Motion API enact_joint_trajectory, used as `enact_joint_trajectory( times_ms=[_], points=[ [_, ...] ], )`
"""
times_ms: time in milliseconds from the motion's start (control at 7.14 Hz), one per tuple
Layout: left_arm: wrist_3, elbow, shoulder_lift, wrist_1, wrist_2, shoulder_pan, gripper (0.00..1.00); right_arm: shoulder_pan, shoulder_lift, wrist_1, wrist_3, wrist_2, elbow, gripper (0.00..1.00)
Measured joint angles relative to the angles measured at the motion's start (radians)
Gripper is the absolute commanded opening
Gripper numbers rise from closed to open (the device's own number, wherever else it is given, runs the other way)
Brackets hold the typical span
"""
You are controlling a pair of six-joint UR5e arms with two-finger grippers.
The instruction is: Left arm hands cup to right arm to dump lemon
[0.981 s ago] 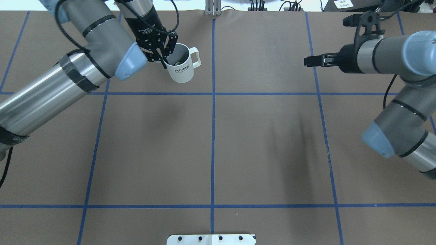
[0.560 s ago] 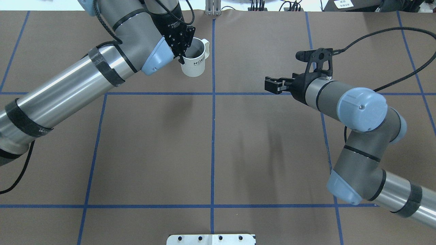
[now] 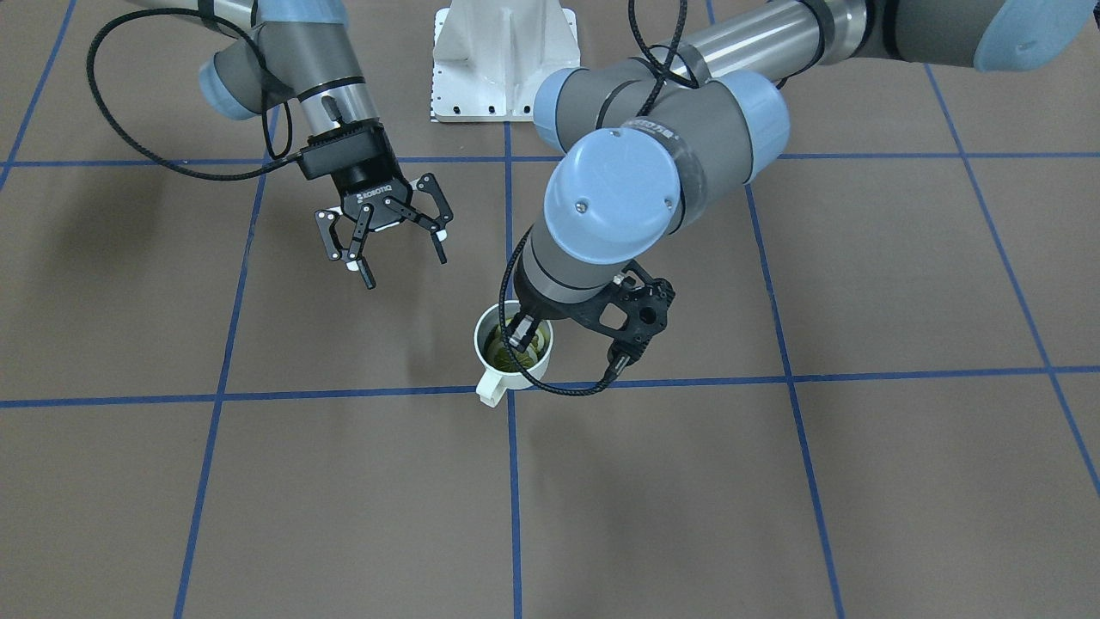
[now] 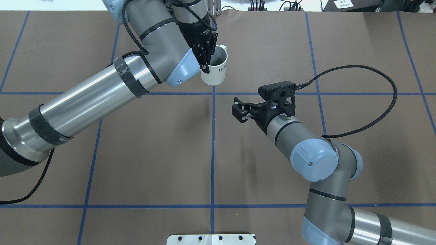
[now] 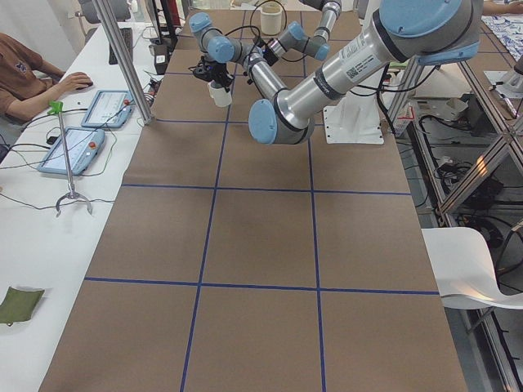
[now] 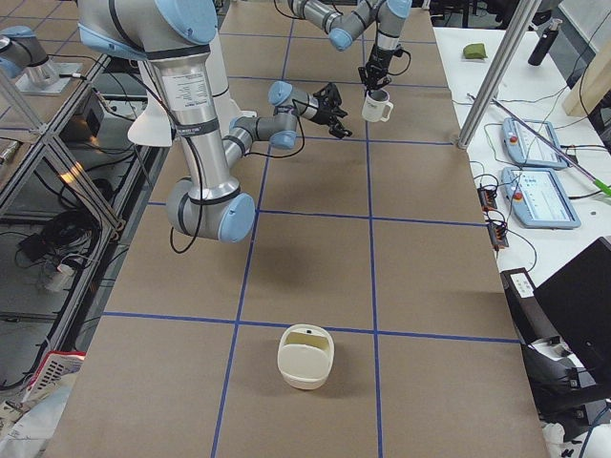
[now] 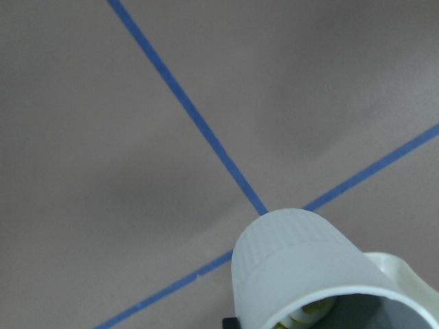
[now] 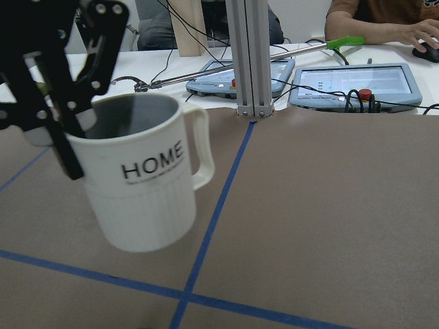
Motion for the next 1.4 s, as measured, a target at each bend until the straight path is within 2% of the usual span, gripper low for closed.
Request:
enact_joint_trajectory(
  times_ms=[420, 560, 981, 1401],
  points=[
    [-0.107, -0.005, -0.033, 0.0, 0.021, 0.058, 0.0, -0.077, 0.053, -0.003, -0.01, -0.208, -0.054, 0.95],
    [-0.137, -0.008, -0.039, 0.0, 0.028, 0.078, 0.0, -0.083, 0.061, -0.003, -0.011, -0.252, -0.07, 0.95],
    [-0.188, -0.013, -0.052, 0.001, 0.064, 0.124, 0.0, -0.088, 0.079, -0.002, -0.008, -0.332, -0.104, 0.96],
    [-0.196, -0.025, -0.054, 0.002, 0.069, 0.131, 0.0, -0.09, 0.082, 0.002, -0.006, -0.347, -0.12, 0.95]
  ],
)
